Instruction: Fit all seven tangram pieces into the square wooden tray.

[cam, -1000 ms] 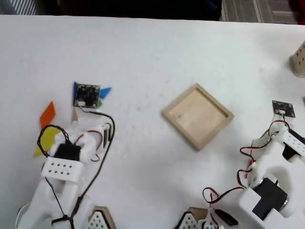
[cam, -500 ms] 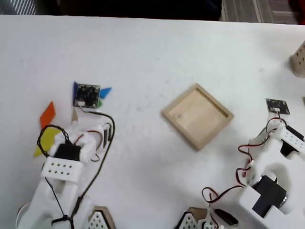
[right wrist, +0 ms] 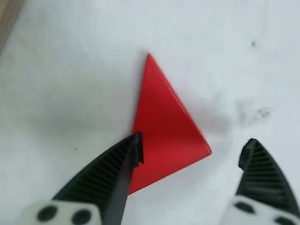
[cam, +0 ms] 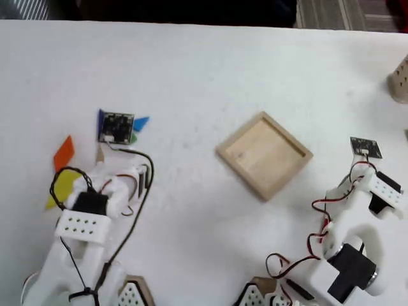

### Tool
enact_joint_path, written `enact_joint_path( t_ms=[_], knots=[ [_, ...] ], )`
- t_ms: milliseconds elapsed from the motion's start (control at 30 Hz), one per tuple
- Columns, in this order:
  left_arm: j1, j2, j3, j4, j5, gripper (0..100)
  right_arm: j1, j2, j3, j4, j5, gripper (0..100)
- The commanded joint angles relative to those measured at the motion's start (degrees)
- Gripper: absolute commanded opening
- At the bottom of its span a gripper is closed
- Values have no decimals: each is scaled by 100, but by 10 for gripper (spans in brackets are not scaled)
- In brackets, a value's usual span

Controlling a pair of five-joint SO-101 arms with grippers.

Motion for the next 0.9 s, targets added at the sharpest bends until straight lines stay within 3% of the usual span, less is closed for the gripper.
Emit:
enact_joint_path(
  t_ms=[0,367,867],
  knots=[
    [4,-22,-35,-105,-70,138,13,-198,62,-75,-53,327],
    [4,-22,-35,-105,-79,137,22,-224,571,-655,-53,327],
    [4,-22,-35,-97,-79,136,-374,-242,571,-312,519,327]
  ],
)
